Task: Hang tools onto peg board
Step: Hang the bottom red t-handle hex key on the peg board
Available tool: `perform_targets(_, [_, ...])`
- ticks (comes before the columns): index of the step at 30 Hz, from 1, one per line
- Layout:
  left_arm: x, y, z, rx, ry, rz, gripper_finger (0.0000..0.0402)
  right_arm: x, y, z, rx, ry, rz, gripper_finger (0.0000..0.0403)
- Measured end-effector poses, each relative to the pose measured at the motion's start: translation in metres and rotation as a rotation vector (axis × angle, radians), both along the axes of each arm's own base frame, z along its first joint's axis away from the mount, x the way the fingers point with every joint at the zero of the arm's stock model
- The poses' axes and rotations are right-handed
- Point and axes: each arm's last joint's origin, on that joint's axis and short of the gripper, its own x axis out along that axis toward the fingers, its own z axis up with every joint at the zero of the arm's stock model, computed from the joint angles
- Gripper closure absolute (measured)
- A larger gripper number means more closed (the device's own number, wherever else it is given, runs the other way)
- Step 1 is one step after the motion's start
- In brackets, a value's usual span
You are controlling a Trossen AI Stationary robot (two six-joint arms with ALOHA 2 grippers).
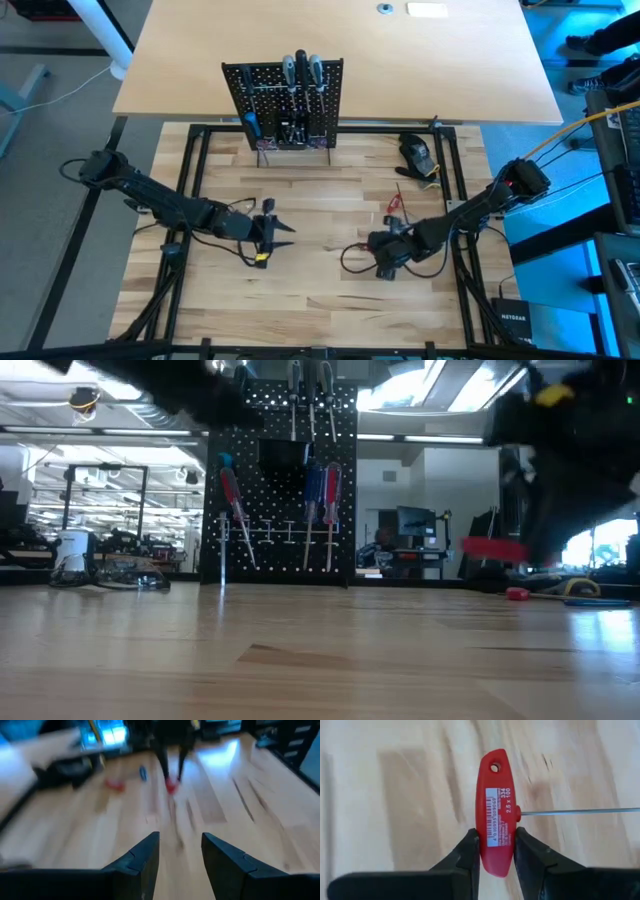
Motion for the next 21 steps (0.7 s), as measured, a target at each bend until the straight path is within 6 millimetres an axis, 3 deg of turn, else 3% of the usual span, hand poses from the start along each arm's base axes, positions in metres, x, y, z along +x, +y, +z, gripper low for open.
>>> perform_targets(4, [0.013, -0.004, 0.014, 0.09, -0.051, -0.039, 0.0266, 0.022, 0.01, 0.02, 0.018, -0.233, 0.064, 0.0312])
perform_targets(10, [0.024, -0.016, -0.003, 0.178, -0.024, -0.103, 0.0266, 0.043, 0.017, 0.029, -0.027, -0.475, 0.131, 0.0312])
perform_targets(15, [0.031, -0.02, -0.021, 0.276, 0.027, -0.149, 0.0266, 0.053, 0.023, 0.028, 0.054, -0.54, 0.212, 0.031])
perform_targets(21, [0.04, -0.028, -0.027, 0.323, -0.035, -0.181, 0.0266, 0.062, 0.032, 0.018, 0.158, -0.555, 0.325, 0.0309])
